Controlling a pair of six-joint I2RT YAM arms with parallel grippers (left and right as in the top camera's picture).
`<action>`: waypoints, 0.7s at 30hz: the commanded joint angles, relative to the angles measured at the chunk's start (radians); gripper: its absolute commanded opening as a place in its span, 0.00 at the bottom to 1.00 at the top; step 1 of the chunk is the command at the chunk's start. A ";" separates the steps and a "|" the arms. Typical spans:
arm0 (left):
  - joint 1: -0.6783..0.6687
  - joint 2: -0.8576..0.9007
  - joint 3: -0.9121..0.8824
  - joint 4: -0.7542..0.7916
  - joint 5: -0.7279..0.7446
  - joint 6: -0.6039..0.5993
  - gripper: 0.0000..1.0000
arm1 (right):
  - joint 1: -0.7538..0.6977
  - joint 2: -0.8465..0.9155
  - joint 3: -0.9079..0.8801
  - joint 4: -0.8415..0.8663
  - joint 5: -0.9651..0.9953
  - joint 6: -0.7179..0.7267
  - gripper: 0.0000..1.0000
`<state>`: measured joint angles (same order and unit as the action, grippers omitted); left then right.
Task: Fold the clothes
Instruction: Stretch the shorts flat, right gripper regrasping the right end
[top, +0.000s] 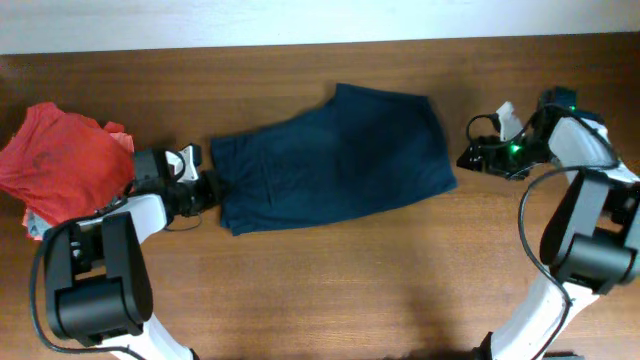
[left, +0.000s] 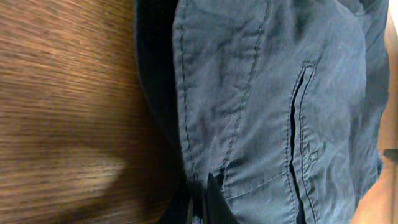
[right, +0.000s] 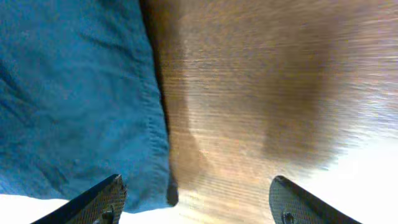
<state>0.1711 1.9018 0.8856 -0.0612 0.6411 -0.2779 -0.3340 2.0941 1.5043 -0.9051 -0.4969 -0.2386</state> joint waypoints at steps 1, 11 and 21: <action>0.012 0.022 -0.017 -0.023 -0.087 0.042 0.00 | 0.048 0.068 0.003 0.025 -0.047 -0.019 0.72; 0.013 0.022 -0.017 -0.022 -0.099 0.042 0.01 | 0.150 0.126 0.003 0.063 -0.046 -0.015 0.71; 0.013 0.018 -0.013 -0.023 -0.098 0.049 0.01 | 0.177 0.127 -0.003 0.000 -0.021 -0.015 0.04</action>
<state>0.1745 1.9018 0.8864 -0.0635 0.6403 -0.2523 -0.1616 2.1948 1.5177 -0.8867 -0.5552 -0.2462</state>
